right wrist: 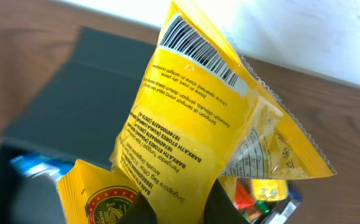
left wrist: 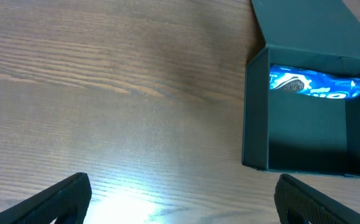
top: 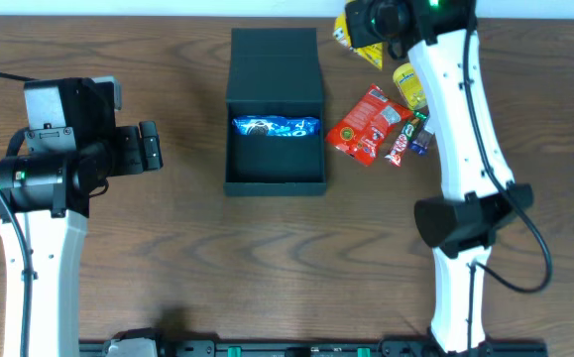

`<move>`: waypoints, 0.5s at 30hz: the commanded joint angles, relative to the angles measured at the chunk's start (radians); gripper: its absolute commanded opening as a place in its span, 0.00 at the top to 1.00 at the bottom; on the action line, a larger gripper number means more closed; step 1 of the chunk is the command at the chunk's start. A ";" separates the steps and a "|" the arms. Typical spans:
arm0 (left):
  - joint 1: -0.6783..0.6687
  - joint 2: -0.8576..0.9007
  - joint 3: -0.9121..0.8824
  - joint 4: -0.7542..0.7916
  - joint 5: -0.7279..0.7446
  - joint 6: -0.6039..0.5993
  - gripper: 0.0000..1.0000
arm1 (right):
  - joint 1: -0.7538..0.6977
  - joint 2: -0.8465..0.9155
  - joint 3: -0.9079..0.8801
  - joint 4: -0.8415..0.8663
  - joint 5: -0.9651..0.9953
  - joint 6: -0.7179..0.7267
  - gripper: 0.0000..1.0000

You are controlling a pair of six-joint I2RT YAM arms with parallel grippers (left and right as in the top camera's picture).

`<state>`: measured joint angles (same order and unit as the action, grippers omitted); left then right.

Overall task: Pack container
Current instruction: 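Lift the yellow bag and carry it into the black box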

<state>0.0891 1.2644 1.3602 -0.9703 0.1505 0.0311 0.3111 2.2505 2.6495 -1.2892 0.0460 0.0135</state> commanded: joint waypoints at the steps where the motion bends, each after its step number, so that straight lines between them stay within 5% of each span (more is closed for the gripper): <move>1: 0.002 0.007 0.010 -0.005 -0.003 0.018 0.05 | 0.061 -0.053 0.005 -0.027 -0.044 -0.014 0.99; 6: 0.002 0.007 0.010 -0.012 0.000 0.018 0.05 | 0.111 -0.185 -0.105 -0.051 -0.042 -0.011 0.98; 15: 0.002 0.007 0.010 -0.015 0.000 0.018 0.05 | 0.133 -0.472 -0.753 0.117 -0.043 0.041 0.99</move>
<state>0.0891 1.2644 1.3602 -0.9859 0.1505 0.0315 0.4301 1.7962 1.9991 -1.1843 -0.0006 0.0212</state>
